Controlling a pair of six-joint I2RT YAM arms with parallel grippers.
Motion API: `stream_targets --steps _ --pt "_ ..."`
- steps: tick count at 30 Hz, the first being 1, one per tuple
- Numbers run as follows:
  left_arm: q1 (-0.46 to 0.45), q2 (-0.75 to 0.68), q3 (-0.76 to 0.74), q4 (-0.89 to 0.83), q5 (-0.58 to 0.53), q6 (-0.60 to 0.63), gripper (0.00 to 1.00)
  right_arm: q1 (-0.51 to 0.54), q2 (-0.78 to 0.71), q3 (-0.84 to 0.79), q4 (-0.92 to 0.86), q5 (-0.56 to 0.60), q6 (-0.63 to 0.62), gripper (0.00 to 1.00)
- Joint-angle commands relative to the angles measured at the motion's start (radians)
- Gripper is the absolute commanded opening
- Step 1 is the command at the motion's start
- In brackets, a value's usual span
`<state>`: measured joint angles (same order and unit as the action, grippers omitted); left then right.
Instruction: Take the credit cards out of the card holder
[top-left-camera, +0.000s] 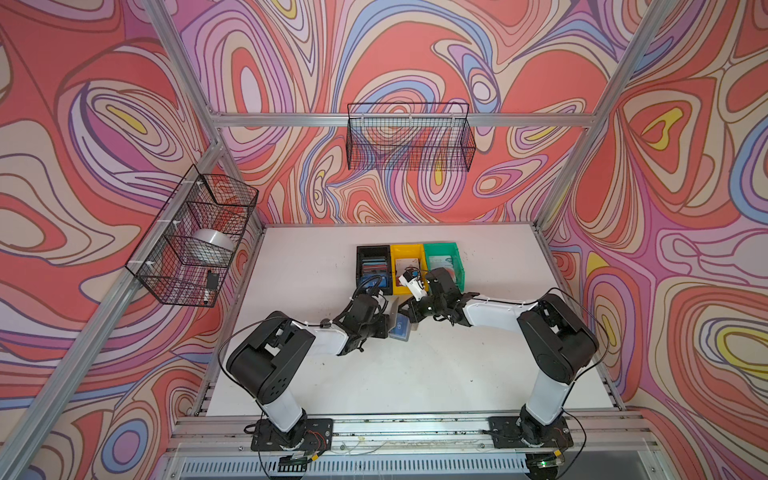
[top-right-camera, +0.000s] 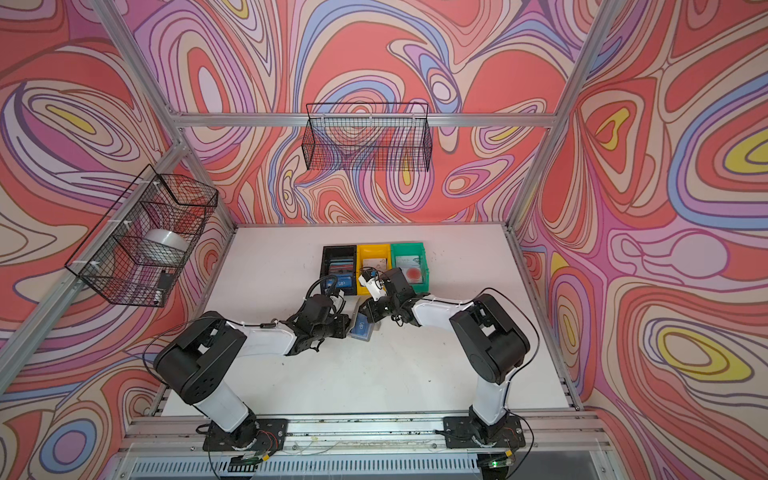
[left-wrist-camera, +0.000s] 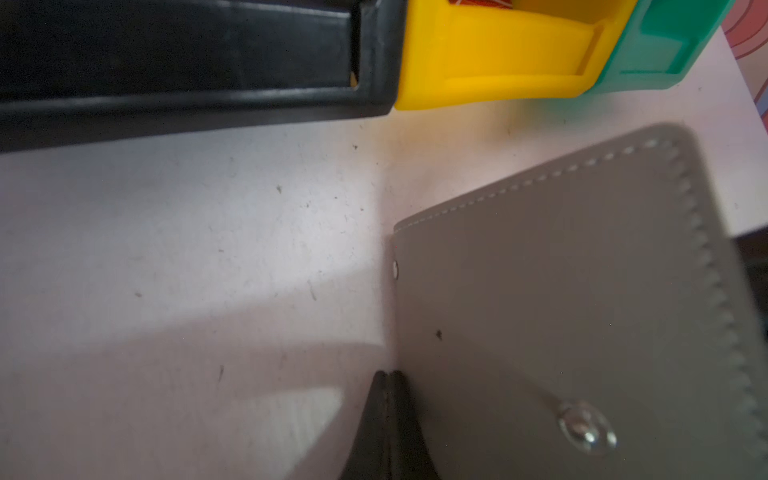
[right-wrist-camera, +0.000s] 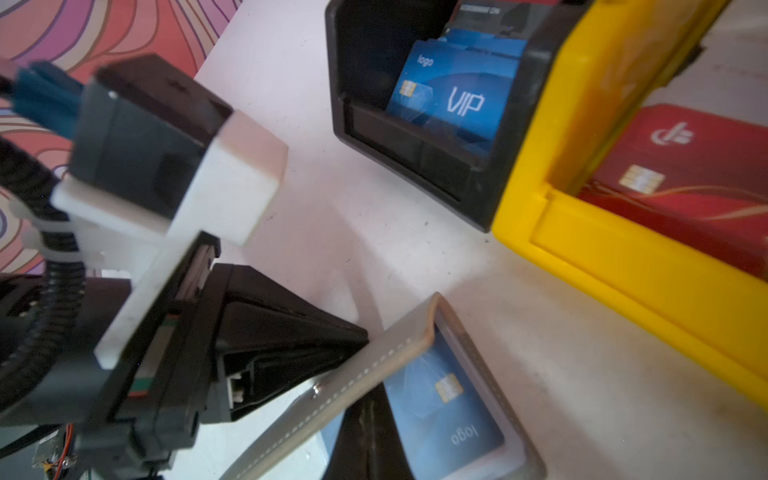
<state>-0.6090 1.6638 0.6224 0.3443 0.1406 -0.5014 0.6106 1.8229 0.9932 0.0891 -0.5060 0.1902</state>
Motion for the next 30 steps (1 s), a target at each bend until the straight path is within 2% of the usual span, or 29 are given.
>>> stream_targets --steps 1,11,17,22,25,30 --pt "-0.005 -0.048 0.033 -0.177 -0.011 0.020 0.00 0.022 0.036 0.039 -0.017 -0.047 -0.009 0.00" --pt "-0.005 -0.164 0.006 -0.394 -0.057 0.047 0.00 0.057 0.118 0.096 -0.013 -0.063 0.014 0.00" --pt "-0.005 -0.334 -0.039 -0.552 -0.096 0.023 0.00 0.064 0.156 0.126 -0.030 -0.041 0.024 0.00" --pt "-0.002 -0.462 0.014 -0.706 -0.108 0.036 0.00 0.066 0.192 0.149 -0.042 -0.017 0.035 0.00" --pt "0.004 -0.484 0.044 -0.683 -0.047 0.041 0.00 0.066 0.217 0.167 -0.052 -0.007 0.041 0.00" --pt "0.040 -0.423 0.043 -0.522 0.052 0.007 0.00 0.066 0.237 0.194 -0.113 0.041 0.039 0.00"
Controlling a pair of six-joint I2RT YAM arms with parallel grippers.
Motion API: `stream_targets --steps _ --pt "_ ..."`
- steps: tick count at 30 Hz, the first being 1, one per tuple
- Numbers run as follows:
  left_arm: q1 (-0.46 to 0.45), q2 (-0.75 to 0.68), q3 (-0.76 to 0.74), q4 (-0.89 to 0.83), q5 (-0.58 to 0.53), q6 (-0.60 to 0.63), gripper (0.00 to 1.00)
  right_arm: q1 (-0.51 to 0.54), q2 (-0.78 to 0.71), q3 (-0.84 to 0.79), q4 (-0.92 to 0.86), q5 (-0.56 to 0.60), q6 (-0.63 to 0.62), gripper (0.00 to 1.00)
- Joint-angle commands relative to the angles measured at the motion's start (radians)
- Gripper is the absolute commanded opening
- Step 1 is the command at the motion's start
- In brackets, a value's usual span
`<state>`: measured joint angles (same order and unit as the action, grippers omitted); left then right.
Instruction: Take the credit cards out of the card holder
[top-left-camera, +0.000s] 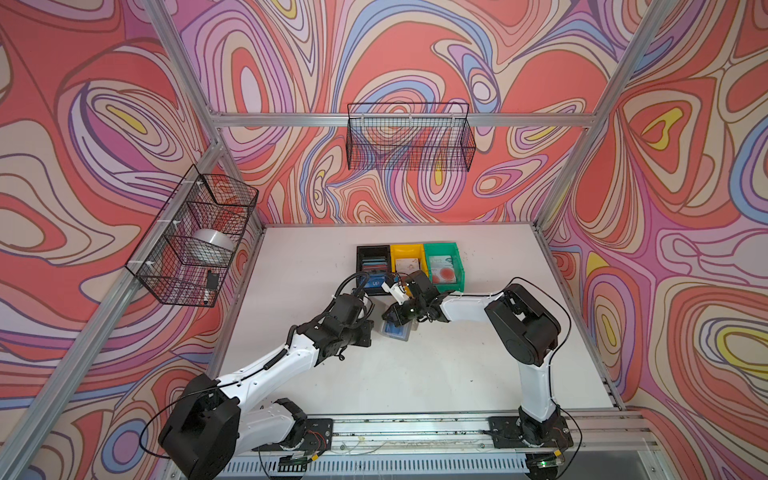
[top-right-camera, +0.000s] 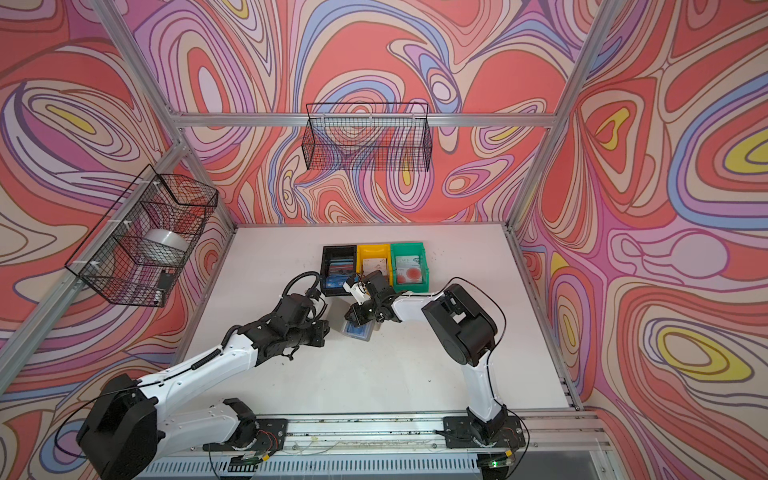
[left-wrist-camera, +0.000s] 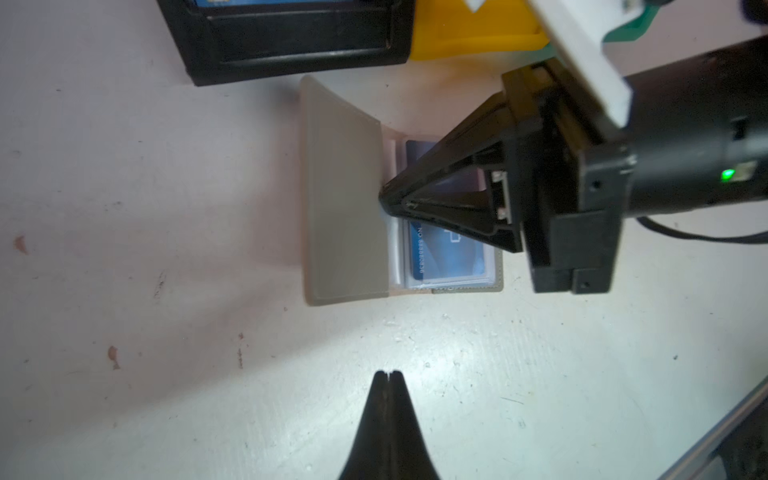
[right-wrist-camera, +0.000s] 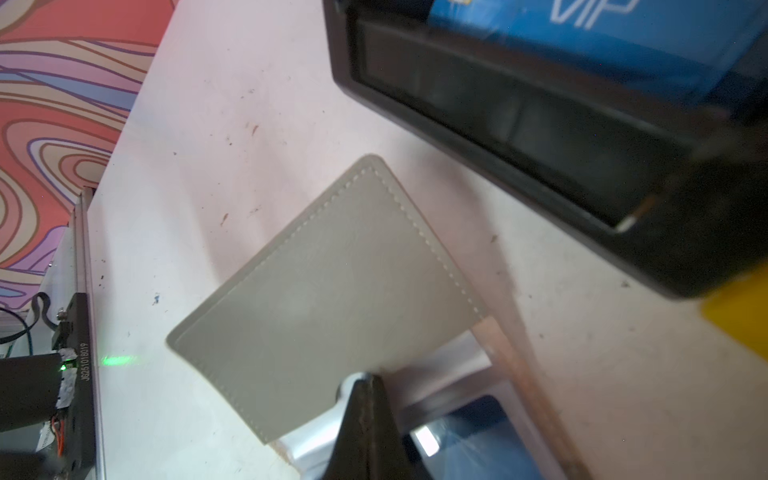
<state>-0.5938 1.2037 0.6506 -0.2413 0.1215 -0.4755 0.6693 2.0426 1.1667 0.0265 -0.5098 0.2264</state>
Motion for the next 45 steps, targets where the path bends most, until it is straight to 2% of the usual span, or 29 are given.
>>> stream_targets --steps 1,9,14,22,31,38,45 --pt "0.036 0.061 0.015 0.092 0.091 -0.032 0.00 0.007 0.013 0.019 -0.057 0.053 0.001 0.00" --pt "0.152 0.279 0.066 0.241 0.202 -0.056 0.00 0.007 -0.071 -0.041 -0.051 0.077 -0.010 0.00" --pt "0.158 0.359 0.137 0.217 0.225 -0.028 0.00 0.007 -0.168 -0.100 -0.055 0.093 -0.012 0.00" --pt "0.157 0.383 0.102 0.268 0.216 -0.055 0.00 0.007 -0.298 -0.228 -0.124 0.183 0.006 0.00" --pt "0.158 0.428 0.035 0.354 0.230 -0.107 0.00 0.007 -0.227 -0.227 -0.103 0.217 0.059 0.00" --pt "0.158 0.435 -0.009 0.353 0.178 -0.121 0.00 0.008 -0.142 -0.187 -0.107 0.237 0.091 0.00" --pt "0.158 0.396 -0.010 0.398 0.234 -0.134 0.01 0.007 -0.131 -0.185 -0.131 0.260 0.073 0.00"
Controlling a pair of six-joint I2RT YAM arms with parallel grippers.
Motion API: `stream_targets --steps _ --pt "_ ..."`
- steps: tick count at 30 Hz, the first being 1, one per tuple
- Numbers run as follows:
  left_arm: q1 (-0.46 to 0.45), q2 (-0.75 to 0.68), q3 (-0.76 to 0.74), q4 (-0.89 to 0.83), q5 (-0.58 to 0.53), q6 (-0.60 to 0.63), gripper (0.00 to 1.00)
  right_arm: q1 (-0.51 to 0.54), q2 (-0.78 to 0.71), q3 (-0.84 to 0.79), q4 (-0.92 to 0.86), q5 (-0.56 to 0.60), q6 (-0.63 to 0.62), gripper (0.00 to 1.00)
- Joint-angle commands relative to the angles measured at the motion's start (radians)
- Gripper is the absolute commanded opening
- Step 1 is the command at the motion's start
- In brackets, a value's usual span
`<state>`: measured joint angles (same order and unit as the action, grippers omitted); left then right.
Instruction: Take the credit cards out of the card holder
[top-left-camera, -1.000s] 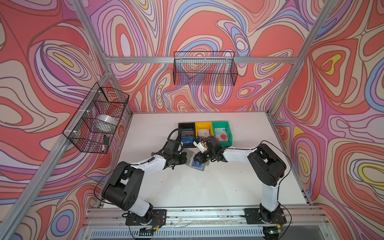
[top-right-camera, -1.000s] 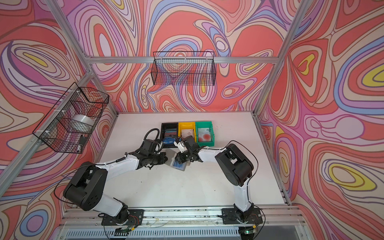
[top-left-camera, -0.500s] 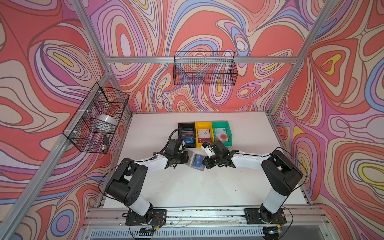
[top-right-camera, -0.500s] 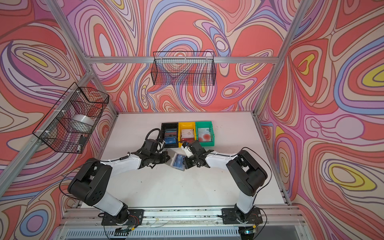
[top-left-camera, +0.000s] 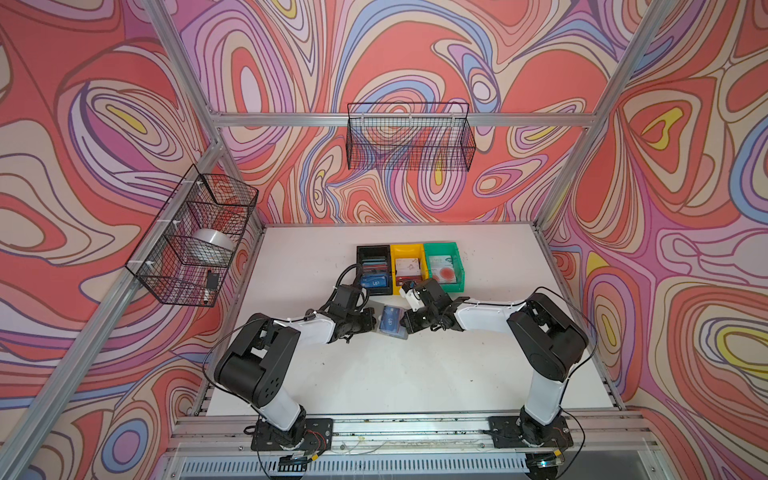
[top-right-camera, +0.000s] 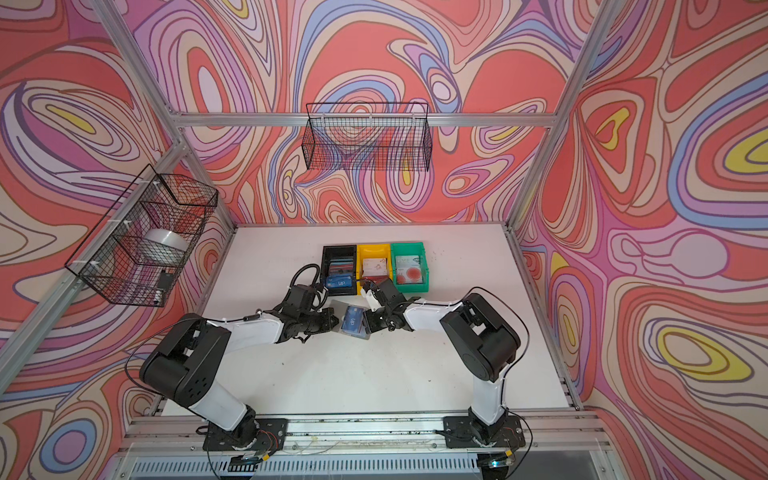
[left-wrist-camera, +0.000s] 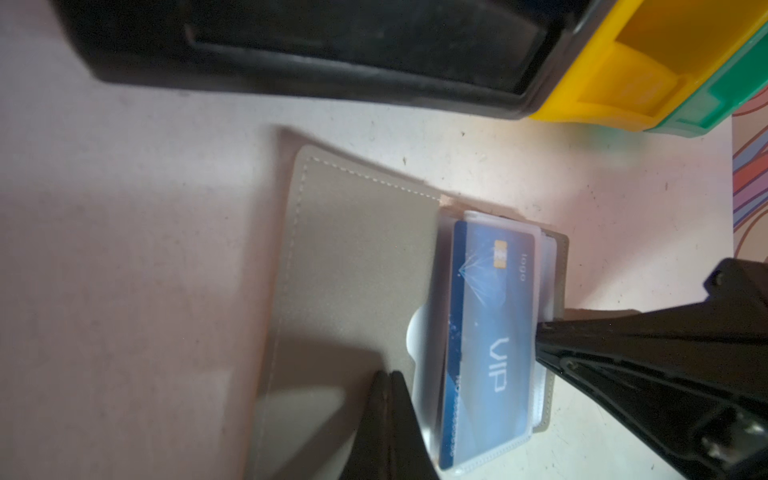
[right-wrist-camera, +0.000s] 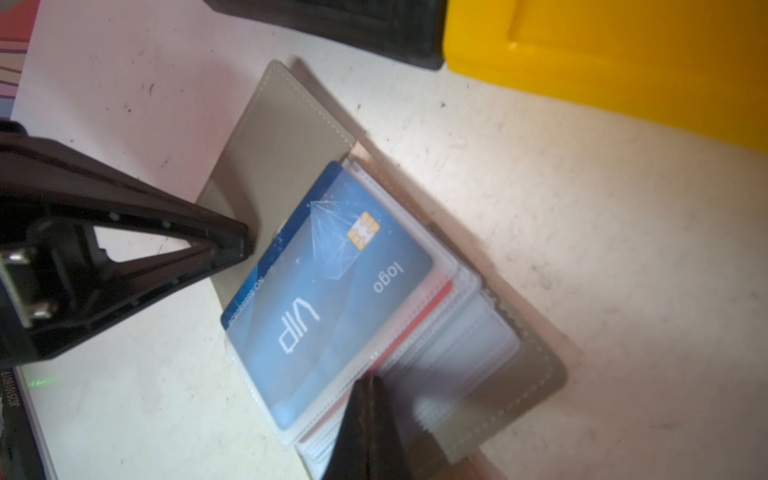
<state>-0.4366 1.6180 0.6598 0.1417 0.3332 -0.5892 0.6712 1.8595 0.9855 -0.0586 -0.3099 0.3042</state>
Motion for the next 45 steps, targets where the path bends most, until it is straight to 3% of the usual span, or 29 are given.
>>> stream_targets --steps 1,12,18,45 --pt "0.001 -0.024 -0.019 0.021 0.034 -0.020 0.02 0.005 0.052 -0.003 -0.046 0.060 -0.006 0.00" --pt "0.001 -0.019 -0.003 0.069 0.147 -0.037 0.12 0.006 0.070 -0.002 -0.055 0.061 -0.008 0.00" --pt "0.023 -0.007 -0.030 0.128 0.192 -0.061 0.28 0.005 0.072 -0.002 -0.064 0.066 -0.010 0.00" --pt "0.094 0.101 0.000 0.233 0.246 -0.087 0.27 0.005 0.109 0.013 -0.097 0.091 -0.018 0.00"
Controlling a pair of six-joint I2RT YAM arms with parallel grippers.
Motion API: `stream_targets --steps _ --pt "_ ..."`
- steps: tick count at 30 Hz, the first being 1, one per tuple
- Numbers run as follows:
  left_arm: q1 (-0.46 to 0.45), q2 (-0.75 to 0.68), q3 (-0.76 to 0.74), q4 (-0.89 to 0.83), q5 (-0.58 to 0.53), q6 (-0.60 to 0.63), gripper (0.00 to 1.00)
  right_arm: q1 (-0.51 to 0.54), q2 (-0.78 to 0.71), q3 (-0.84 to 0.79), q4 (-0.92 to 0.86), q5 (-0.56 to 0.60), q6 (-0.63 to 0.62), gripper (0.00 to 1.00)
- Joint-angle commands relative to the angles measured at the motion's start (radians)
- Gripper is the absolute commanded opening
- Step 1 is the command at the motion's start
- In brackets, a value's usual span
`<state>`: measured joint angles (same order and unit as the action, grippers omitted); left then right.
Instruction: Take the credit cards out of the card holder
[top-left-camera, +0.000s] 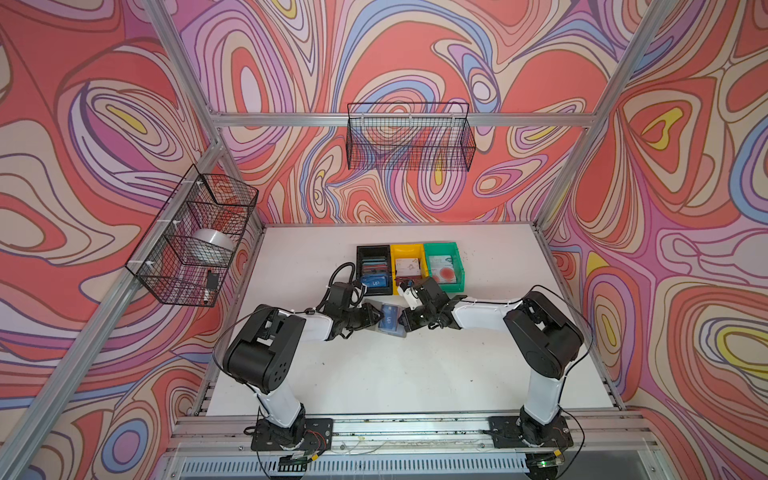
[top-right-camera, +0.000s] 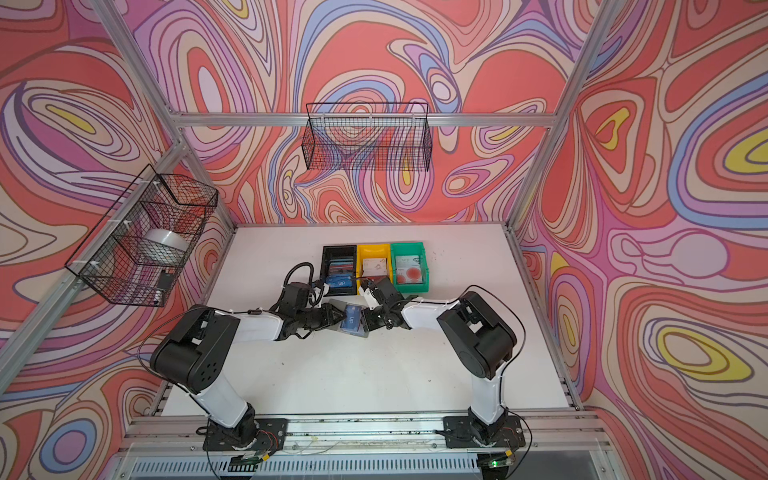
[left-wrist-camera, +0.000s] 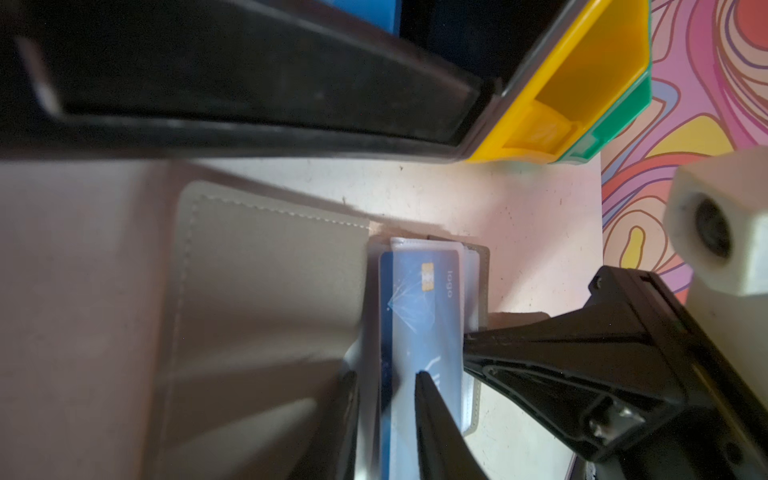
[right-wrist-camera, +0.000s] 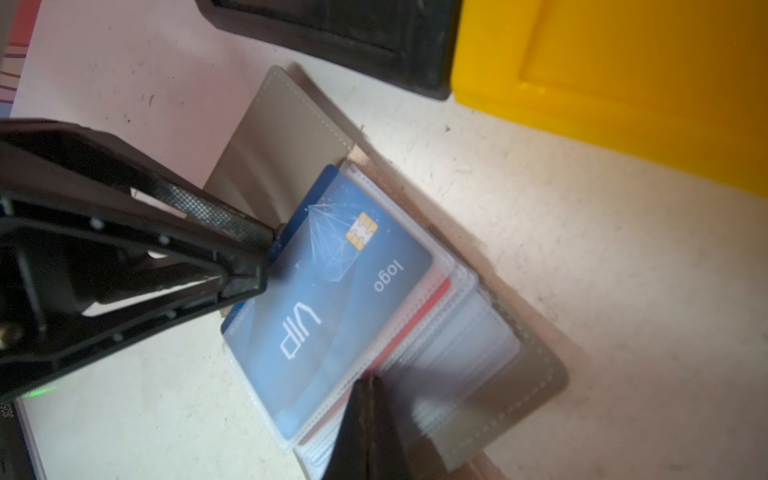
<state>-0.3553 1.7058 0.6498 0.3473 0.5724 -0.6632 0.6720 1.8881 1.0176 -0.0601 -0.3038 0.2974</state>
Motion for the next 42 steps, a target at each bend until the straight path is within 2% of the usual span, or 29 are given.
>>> stream_targets --steps 1,12,19,27,32,42 --pt "0.013 0.018 0.012 0.031 0.007 -0.015 0.27 0.005 0.083 -0.019 -0.095 0.084 -0.011 0.00" --pt "0.015 0.118 0.008 0.187 0.042 -0.107 0.25 0.004 0.086 -0.019 -0.101 0.088 -0.015 0.00" --pt "0.015 0.090 -0.011 0.154 0.026 -0.095 0.21 0.004 0.076 -0.027 -0.109 0.099 -0.017 0.00" --pt "0.014 0.041 -0.012 0.070 0.005 -0.055 0.22 0.003 -0.017 -0.005 -0.165 0.122 -0.045 0.00" --pt "0.014 0.066 -0.007 0.101 0.021 -0.072 0.22 0.003 -0.054 0.028 -0.185 0.125 -0.045 0.00" --pt "0.014 0.088 -0.027 0.180 0.034 -0.111 0.22 0.003 -0.014 0.111 -0.213 0.107 -0.048 0.00"
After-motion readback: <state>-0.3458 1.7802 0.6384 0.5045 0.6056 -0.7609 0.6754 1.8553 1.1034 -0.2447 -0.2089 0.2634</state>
